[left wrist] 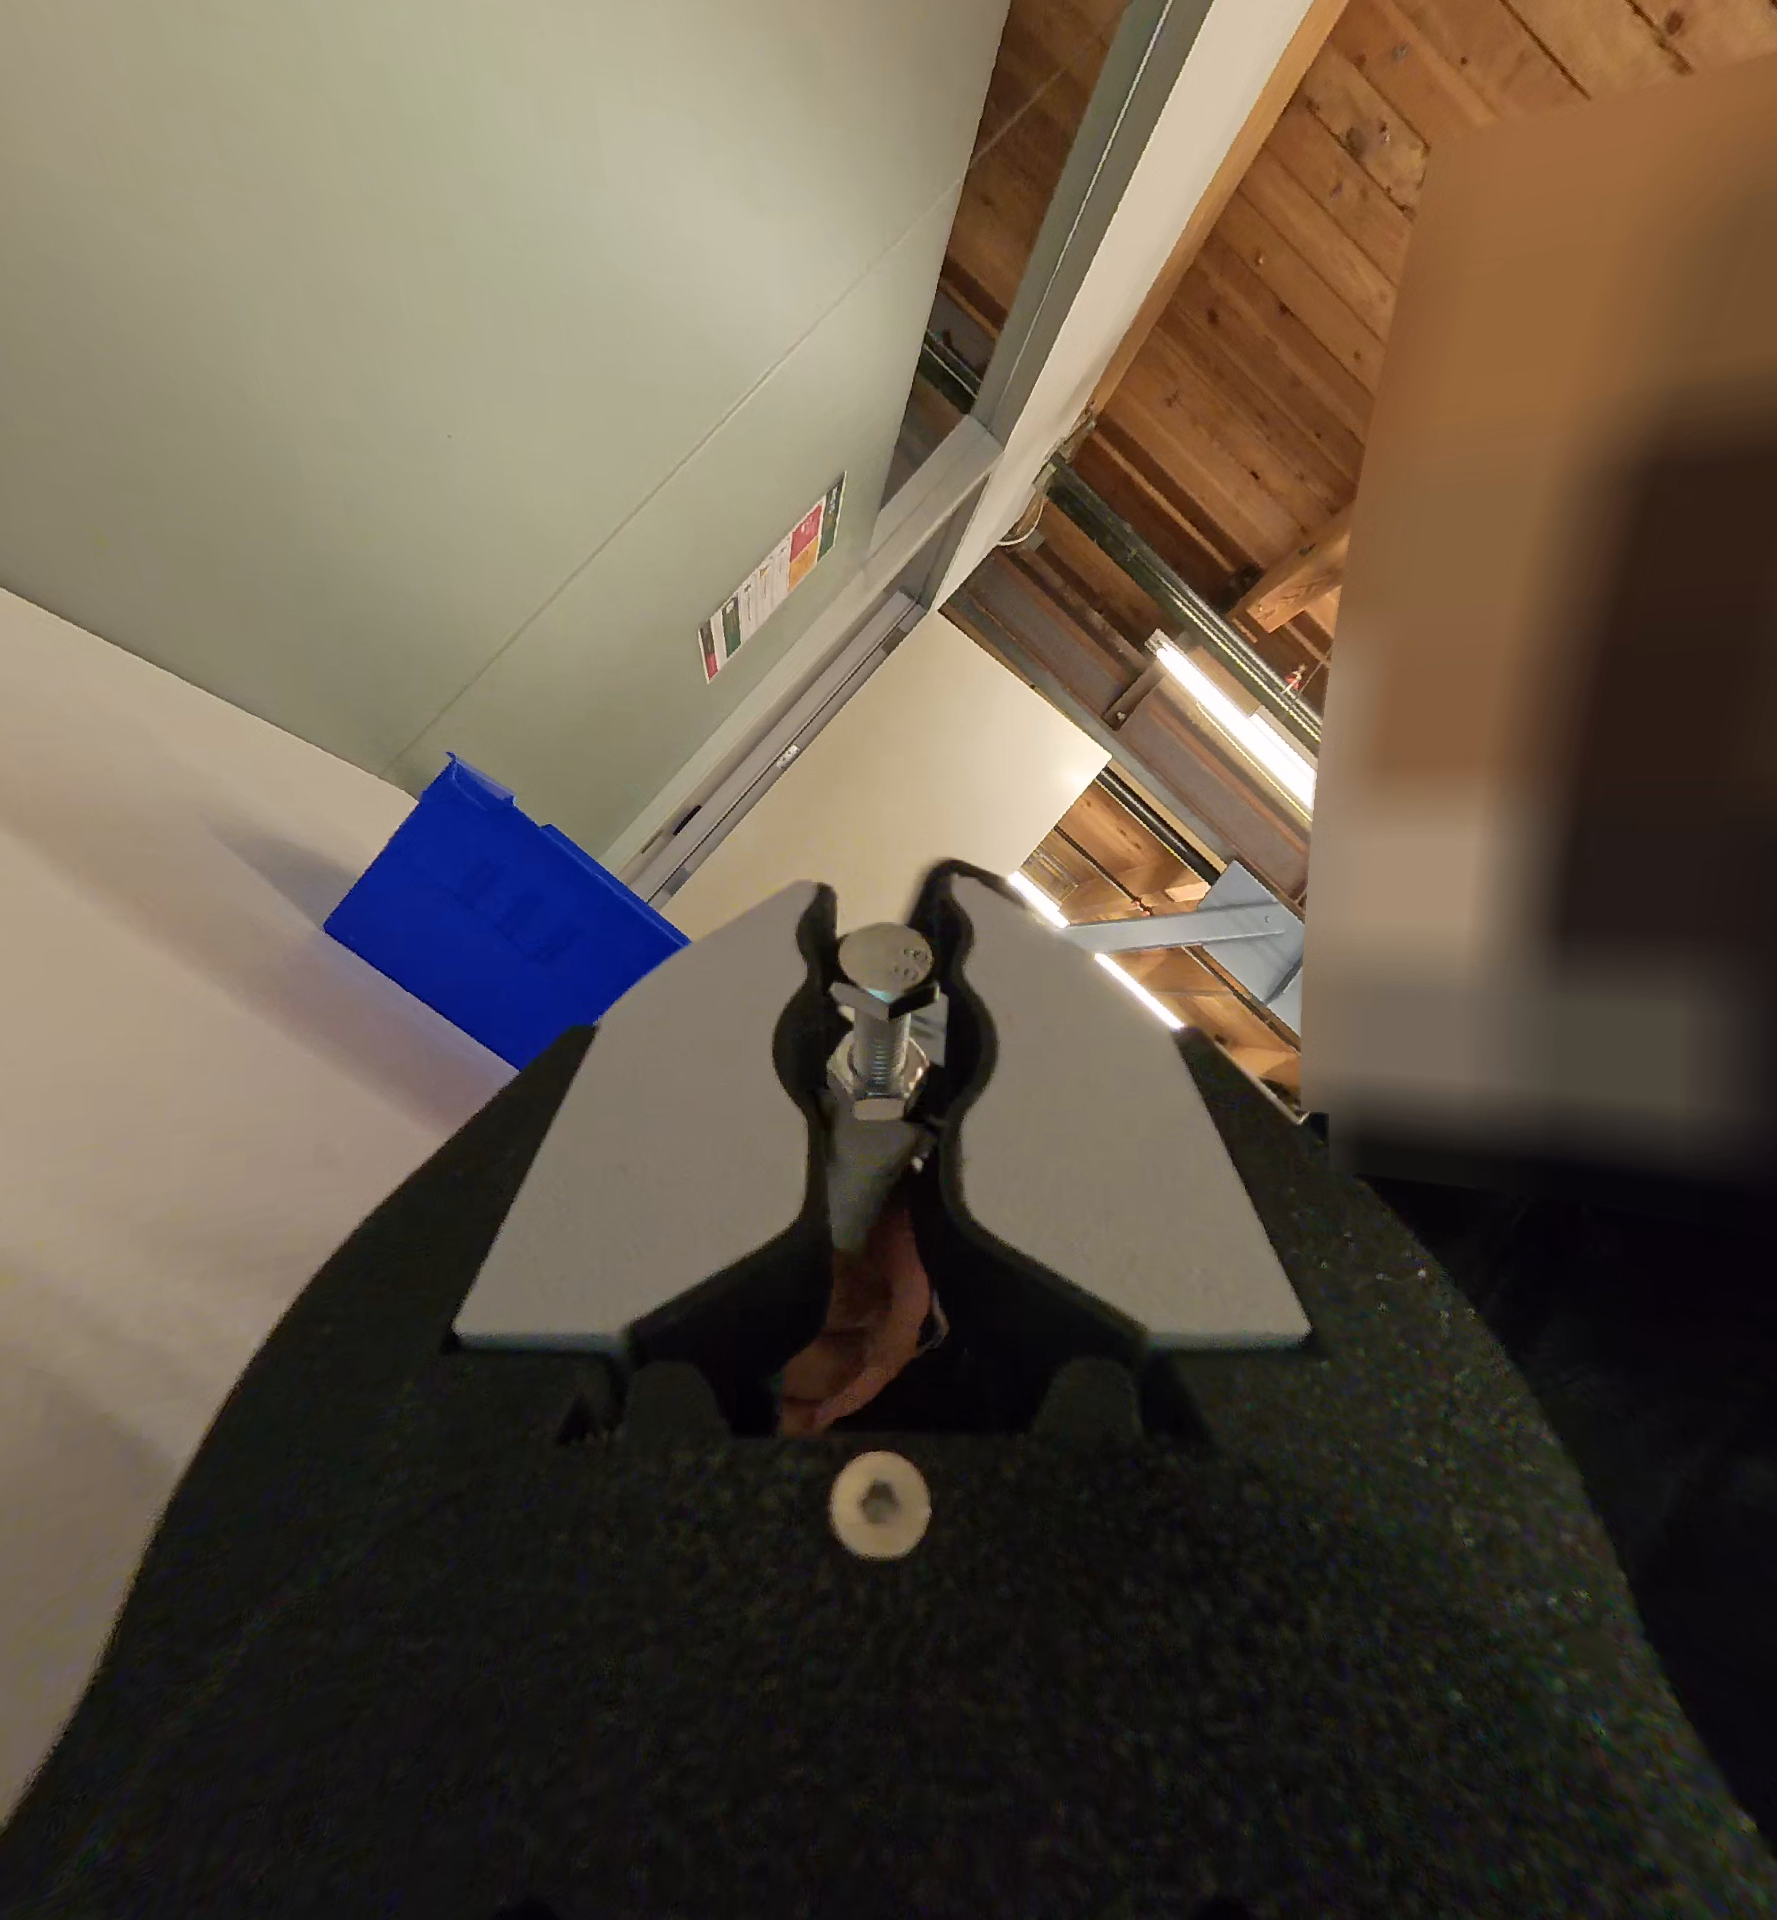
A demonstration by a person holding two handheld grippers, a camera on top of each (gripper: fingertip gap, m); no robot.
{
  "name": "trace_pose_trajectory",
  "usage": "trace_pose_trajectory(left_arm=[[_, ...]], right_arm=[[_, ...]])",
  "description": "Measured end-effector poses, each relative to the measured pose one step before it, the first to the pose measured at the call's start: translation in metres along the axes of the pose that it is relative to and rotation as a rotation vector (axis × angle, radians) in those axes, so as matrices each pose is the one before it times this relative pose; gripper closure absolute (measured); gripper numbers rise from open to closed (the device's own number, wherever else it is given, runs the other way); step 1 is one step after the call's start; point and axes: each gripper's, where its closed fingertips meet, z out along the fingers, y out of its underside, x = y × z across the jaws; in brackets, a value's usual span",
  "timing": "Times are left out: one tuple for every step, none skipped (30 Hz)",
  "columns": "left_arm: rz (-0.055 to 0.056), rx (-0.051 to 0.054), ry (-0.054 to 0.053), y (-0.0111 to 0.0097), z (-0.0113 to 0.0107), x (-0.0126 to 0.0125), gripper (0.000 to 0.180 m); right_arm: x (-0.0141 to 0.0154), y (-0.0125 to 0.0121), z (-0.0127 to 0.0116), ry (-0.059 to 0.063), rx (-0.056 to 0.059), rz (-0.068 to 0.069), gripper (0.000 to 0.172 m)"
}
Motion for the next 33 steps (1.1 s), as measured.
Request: trace_pose_trajectory(left_arm=[[-0.0028, 0.0047, -0.0017, -0.00075, -0.00051, -0.00026, 0.163], [-0.0019, 0.0024, -0.0008, -0.00032, -0.00037, -0.00017, 0.163], [-0.0007, 0.0009, -0.0005, -0.00017, -0.00007, -0.00012, 0.163], [0.0007, -0.0009, 0.0000, 0.00014, 0.00016, -0.00005, 0.163], [0.0018, -0.0027, -0.0002, 0.00058, 0.00018, 0.00023, 0.163], [0.0028, -0.0033, -0.0007, 0.00044, 0.00035, 0.00004, 0.163], [0.0041, -0.0033, -0.0005, 0.00054, 0.00056, 0.00005, 0.163], [0.0040, -0.0043, -0.0001, 0.00060, 0.00022, 0.00057, 0.163], [0.0035, -0.0054, 0.0003, 0.00111, 0.00042, 0.00032, 0.163], [0.0033, -0.0056, 0.0013, 0.00089, 0.00056, 0.00059, 0.163], [0.0029, -0.0019, 0.0013, 0.00034, 0.00016, 0.00060, 0.163], [-0.0006, 0.0001, 0.0004, -0.00008, -0.00030, 0.00013, 0.163], [-0.0026, -0.0010, 0.0028, 0.00016, 0.00011, 0.00012, 0.163], [-0.0018, -0.0010, 0.0025, 0.00023, 0.00010, 0.00010, 0.163], [0.0005, -0.0002, 0.0041, 0.00019, 0.00015, 0.00021, 0.163], [0.0000, 0.0004, -0.0011, -0.00028, 0.00005, -0.00006, 0.163], [-0.0025, 0.0011, 0.0026, -0.00053, 0.00016, -0.00009, 0.163], [-0.0034, 0.0037, 0.0064, -0.00056, -0.00050, 0.00081, 0.163], [-0.0027, 0.0045, 0.0006, -0.00094, 0.00026, -0.00066, 0.163], [-0.0017, -0.0002, -0.0040, 0.00000, -0.00046, -0.00070, 0.163], [0.0014, -0.0029, -0.0015, 0.00022, 0.00031, -0.00037, 0.163], [0.0037, -0.0004, -0.0021, 0.00039, -0.00001, 0.00025, 0.163], [0.0020, 0.0022, -0.0013, 0.00009, -0.00020, -0.00015, 0.163], [-0.0022, 0.0050, -0.0011, -0.00039, -0.00016, -0.00044, 0.164], [-0.0033, 0.0124, 0.0048, -0.00158, -0.00052, -0.00003, 0.180], [-0.0070, 0.0190, 0.0006, -0.00228, -0.00247, 0.00106, 0.180], [-0.0091, 0.0145, -0.0038, -0.00235, -0.00123, -0.00138, 0.180], [-0.0089, 0.0045, 0.0011, -0.00105, -0.00057, -0.00060, 0.180], [-0.0021, 0.0018, -0.0017, -0.00043, -0.00012, -0.00034, 0.180], [0.0026, -0.0031, -0.0042, 0.00048, 0.00026, -0.00030, 0.180], [0.0056, -0.0054, -0.0001, 0.00076, 0.00042, 0.00051, 0.180], [0.0055, -0.0066, -0.0008, 0.00093, 0.00051, 0.00030, 0.180], [0.0051, -0.0058, -0.0055, 0.00040, 0.00067, -0.00057, 0.180]], right_arm=[[0.00215, 0.00271, 0.00057, 0.0751, -0.0276, -0.1519, 0.125], [0.00128, 0.00232, 0.00059, 0.0698, -0.0258, -0.1441, 0.124], [-0.00052, 0.00154, 0.00091, 0.0557, -0.0215, -0.1300, 0.124], [-0.00143, 0.00085, 0.00082, 0.0473, -0.0195, -0.1146, 0.124], [-0.00132, 0.00008, 0.00060, 0.0450, -0.0154, -0.0987, 0.124], [-0.00167, -0.00083, 0.00038, 0.0367, -0.0091, -0.0817, 0.125], [-0.00177, -0.00081, 0.00034, 0.0269, -0.0094, -0.0633, 0.128], [-0.00026, 0.00055, 0.00062, 0.0279, -0.0172, -0.0437, 0.133], [0.00136, 0.00088, 0.00033, 0.0253, -0.0160, -0.0207, 0.139], [0.00134, 0.00003, -0.00026, 0.0099, -0.0069, 0.0060, 0.152], [0.00053, -0.00074, -0.00049, -0.0135, 0.0006, 0.0353, 0.153], [0.00004, -0.00095, -0.00059, -0.0300, 0.0041, 0.0676, 0.153], [-0.00049, -0.00084, -0.00043, -0.0445, 0.0056, 0.0994, 0.154], [-0.00145, -0.00080, -0.00014, -0.0615, 0.0085, 0.1310, 0.154], [-0.00202, -0.00034, 0.00019, -0.0780, 0.0090, 0.1599, 0.154], [-0.00219, 0.00013, 0.00063, -0.0922, 0.0071, 0.1878, 0.154], [-0.00216, -0.00134, -0.00004, -0.1030, 0.0162, 0.2089, 0.154], [-0.00095, -0.00299, -0.00097, -0.0982, 0.0294, 0.2040, 0.154], [0.00054, -0.00316, -0.00147, -0.0808, 0.0304, 0.1688, 0.154], [0.00068, -0.00220, -0.00158, -0.0600, 0.0220, 0.1097, 0.154], [0.00031, -0.00150, -0.00128, -0.0305, 0.0158, 0.0357, 0.154], [0.00053, -0.00084, -0.00091, 0.0071, 0.0090, -0.0325, 0.152], [0.00124, 0.00050, 0.00007, 0.0383, -0.0075, -0.0780, 0.142], [0.00022, 0.00210, 0.00081, 0.0460, -0.0245, -0.1112, 0.131], [0.00040, 0.00172, 0.00064, 0.0578, -0.0247, -0.1372, 0.124], [0.00138, 0.00038, 0.00001, 0.0728, -0.0144, -0.1529, 0.117], [-0.00021, 0.00030, -0.00028, 0.0634, -0.0127, -0.1558, 0.116], [-0.00258, 0.00116, 0.00052, 0.0440, -0.0181, -0.1417, 0.117], [-0.00383, 0.00191, 0.00115, 0.0310, -0.0214, -0.1139, 0.118], [-0.00299, 0.00262, 0.00138, 0.0281, -0.0243, -0.0814, 0.119], [-0.00254, 0.00336, 0.00143, 0.0190, -0.0258, -0.0534, 0.120], [-0.00138, 0.00403, 0.00130, 0.0114, -0.0255, -0.0313, 0.121], [0.00120, 0.00613, 0.00162, 0.0110, -0.0324, -0.0083, 0.122]])
